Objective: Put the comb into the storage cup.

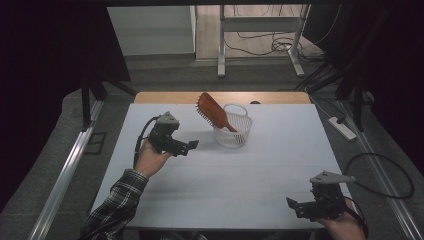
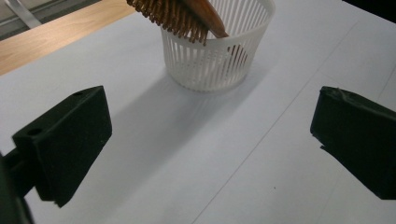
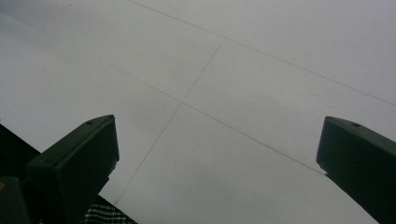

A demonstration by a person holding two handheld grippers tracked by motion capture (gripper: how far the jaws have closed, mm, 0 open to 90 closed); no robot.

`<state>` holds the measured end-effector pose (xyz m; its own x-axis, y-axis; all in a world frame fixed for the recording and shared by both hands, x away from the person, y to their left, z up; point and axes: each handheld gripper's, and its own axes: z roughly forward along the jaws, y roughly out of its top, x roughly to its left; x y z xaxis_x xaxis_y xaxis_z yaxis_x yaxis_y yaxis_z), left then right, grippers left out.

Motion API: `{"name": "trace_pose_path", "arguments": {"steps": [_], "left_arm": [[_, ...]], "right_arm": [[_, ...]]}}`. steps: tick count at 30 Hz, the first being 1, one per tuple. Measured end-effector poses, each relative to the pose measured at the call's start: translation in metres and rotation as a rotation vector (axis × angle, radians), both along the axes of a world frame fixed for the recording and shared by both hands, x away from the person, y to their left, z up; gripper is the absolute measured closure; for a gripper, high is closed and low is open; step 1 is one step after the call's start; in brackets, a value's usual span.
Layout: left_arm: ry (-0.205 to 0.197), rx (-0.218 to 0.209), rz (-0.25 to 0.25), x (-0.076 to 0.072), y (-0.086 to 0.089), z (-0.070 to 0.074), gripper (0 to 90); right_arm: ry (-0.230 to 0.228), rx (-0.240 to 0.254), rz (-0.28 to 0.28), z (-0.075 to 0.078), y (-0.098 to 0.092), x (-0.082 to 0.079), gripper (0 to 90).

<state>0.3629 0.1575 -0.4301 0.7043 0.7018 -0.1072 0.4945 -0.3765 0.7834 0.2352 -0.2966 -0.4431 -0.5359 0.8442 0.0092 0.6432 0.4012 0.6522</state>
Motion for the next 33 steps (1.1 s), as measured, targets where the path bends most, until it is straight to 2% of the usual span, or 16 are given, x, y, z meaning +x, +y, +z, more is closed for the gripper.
{"name": "trace_pose_path", "arguments": {"steps": [8, 14, 33], "left_arm": [[0.019, 0.003, -0.003, -0.009, 0.006, -0.005, 0.0], [0.014, 0.024, 0.006, -0.020, 0.010, -0.006, 0.0], [0.022, 0.046, 0.024, -0.055, 0.029, -0.011, 0.0]], "right_arm": [[0.004, -0.002, 0.003, 0.000, 0.001, 0.000, 0.0], [0.005, 0.004, 0.004, 0.000, 0.000, 0.000, 0.0], [0.005, -0.003, 0.015, 0.000, 0.002, 0.000, 0.0]]}}
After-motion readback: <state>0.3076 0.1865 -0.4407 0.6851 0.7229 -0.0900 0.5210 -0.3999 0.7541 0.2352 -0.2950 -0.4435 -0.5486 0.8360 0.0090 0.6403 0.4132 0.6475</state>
